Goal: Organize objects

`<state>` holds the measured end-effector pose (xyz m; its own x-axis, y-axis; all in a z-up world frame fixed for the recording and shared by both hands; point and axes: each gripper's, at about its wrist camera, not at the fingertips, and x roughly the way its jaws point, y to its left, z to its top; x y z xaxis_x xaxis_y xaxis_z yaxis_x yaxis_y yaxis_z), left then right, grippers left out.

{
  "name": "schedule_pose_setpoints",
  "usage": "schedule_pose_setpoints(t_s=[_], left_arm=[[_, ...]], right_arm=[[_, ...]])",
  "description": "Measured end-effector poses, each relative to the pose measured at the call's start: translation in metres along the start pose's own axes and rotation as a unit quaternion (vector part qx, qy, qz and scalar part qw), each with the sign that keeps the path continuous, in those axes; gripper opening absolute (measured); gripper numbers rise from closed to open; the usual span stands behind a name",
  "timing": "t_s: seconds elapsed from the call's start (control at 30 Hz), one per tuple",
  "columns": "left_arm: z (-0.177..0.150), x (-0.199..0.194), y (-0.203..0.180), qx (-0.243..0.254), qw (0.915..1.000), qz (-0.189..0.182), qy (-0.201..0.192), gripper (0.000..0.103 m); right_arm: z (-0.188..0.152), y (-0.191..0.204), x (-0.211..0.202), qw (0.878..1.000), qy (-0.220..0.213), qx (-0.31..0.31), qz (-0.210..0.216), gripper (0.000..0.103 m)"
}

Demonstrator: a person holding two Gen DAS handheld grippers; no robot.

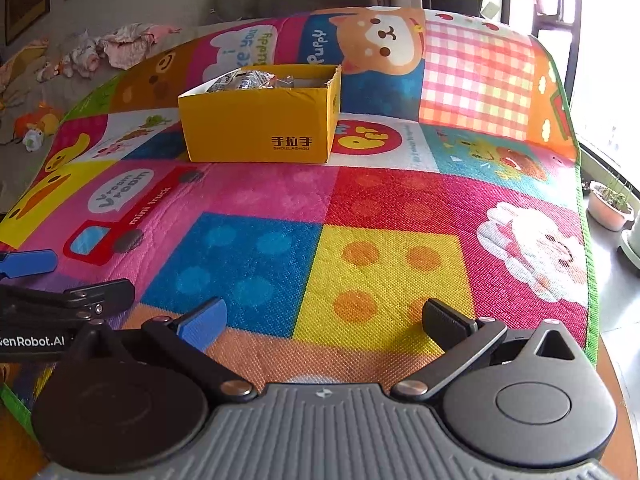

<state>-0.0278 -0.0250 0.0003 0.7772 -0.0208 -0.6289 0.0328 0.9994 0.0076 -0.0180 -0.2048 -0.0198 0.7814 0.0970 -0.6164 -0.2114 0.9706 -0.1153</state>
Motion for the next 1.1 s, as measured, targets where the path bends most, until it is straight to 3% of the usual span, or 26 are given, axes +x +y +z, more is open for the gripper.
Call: schedule_pose_setpoints(t_s=[1.1], left_arm=[[-0.0023, -0.0033, -0.0008, -0.002, 1.0, 0.002, 0.0, 0.101]], right_arm=[[0.0002, 0.0, -0.0003, 1.0, 0.0, 0.0, -0.001, 0.103]])
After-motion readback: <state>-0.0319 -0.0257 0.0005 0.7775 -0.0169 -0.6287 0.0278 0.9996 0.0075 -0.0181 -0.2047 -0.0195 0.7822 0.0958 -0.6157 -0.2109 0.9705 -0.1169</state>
